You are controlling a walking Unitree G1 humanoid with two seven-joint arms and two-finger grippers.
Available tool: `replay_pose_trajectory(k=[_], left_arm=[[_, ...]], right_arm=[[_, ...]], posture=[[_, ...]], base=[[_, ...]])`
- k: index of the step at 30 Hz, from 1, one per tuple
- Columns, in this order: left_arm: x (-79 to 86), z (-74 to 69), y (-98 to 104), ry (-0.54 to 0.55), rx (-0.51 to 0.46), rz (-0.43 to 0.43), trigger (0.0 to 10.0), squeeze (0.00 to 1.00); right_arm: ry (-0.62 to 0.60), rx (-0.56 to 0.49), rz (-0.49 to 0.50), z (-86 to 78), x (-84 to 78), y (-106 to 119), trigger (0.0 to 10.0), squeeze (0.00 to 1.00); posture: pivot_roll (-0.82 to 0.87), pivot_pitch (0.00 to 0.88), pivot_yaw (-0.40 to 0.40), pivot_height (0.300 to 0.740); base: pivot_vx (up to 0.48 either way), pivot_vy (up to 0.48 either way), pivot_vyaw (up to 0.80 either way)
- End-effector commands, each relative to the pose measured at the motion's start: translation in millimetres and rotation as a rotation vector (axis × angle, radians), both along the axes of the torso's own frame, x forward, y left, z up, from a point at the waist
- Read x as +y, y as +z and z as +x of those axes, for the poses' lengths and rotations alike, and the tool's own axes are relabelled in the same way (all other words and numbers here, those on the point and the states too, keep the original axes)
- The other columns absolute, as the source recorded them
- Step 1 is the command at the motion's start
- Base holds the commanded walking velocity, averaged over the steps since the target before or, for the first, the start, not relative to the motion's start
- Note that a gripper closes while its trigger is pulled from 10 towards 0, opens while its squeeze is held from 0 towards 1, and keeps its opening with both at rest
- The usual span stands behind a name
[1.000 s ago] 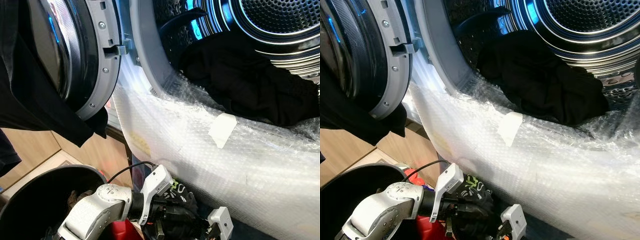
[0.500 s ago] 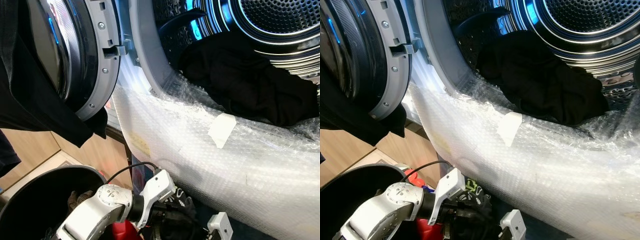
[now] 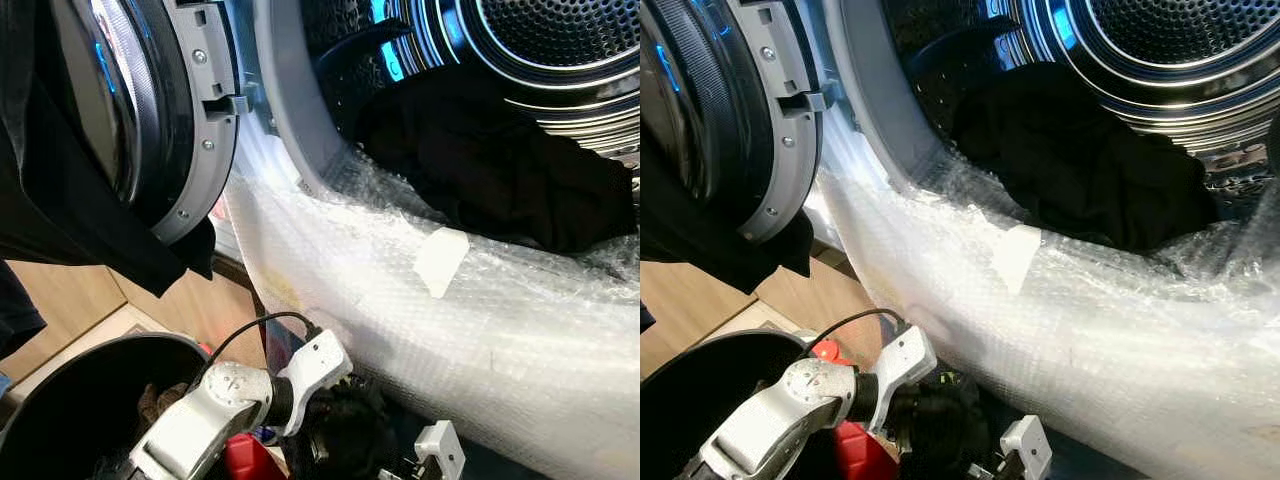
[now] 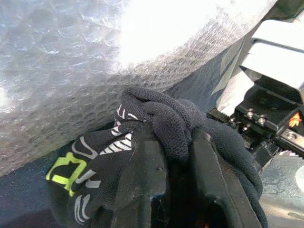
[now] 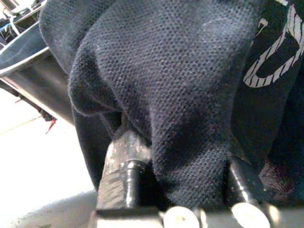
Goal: Clothes washing
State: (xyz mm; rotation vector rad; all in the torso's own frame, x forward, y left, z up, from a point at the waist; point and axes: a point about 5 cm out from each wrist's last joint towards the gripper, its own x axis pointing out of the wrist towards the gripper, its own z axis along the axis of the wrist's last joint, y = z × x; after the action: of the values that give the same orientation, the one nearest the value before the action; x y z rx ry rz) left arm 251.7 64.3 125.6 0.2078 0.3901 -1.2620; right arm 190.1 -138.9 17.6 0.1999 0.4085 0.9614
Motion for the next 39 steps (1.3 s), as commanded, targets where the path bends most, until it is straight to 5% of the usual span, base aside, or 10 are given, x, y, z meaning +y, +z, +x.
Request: replay_pose_trajectory(k=[1,7,9,12,21,25,28,39], left_arm=[[1.1,2.2,0,-0.014,-0.021,0.037,10.0,0.0],[0.9,5.0,0,0.051,0.0,0.017,10.0,0.0],[4.4,23.1,4,0.212,0.008,-0.007,10.0,0.0],[6.8,30.2,6,0.261,0.02,-0.016,10.0,0.0],[9.0,36.2,23,0.313,0.064,-0.087,10.0,0.0],[27.6,55.1,31,0.411,-0.038,-0.009,10.0,0.0],[35.0,62.6,29,0.469,0.017,-0.057,10.0,0.0],[31.9,50.5,-8,0.425,0.09,0.003,10.0,0.0]], right_arm=[[0.026,-0.025,0.018,5.2,4.1,5,0.0,0.0],[0.029,-0.028,0.031,6.3,4.5,7,0.0,0.0],[0.026,-0.02,0.025,5.8,3.5,5,0.0,0.0],[0.024,-0.018,0.024,6.5,3.6,4,0.0,0.0],[0.036,-0.013,0.031,7.7,7.2,3,0.0,0.0],[0.029,-0.011,0.037,9.0,8.1,2,0.0,0.0],[0.031,-0.011,0.039,9.3,8.4,2,0.0,0.0],[0.037,-0.006,0.047,9.1,9.1,2,0.0,0.0]], posture=[[-0.04,0.0,0.084,0.74],[-0.03,0.0,0.086,0.74],[-0.02,0.0,0.088,0.74],[-0.03,0.0,0.093,0.74],[-0.02,0.009,0.099,0.74],[-0.02,0.008,0.097,0.74],[-0.01,0.006,0.095,0.74],[-0.02,0.02,0.094,0.74]], base=[[0.0,0.0,0.0],[0.0,0.0,0.0],[0.0,0.0,0.0],[0.0,0.0,0.0],[0.0,0.0,0.0],[0.0,0.0,0.0],[0.0,0.0,0.0],[0.0,0.0,0.0]])
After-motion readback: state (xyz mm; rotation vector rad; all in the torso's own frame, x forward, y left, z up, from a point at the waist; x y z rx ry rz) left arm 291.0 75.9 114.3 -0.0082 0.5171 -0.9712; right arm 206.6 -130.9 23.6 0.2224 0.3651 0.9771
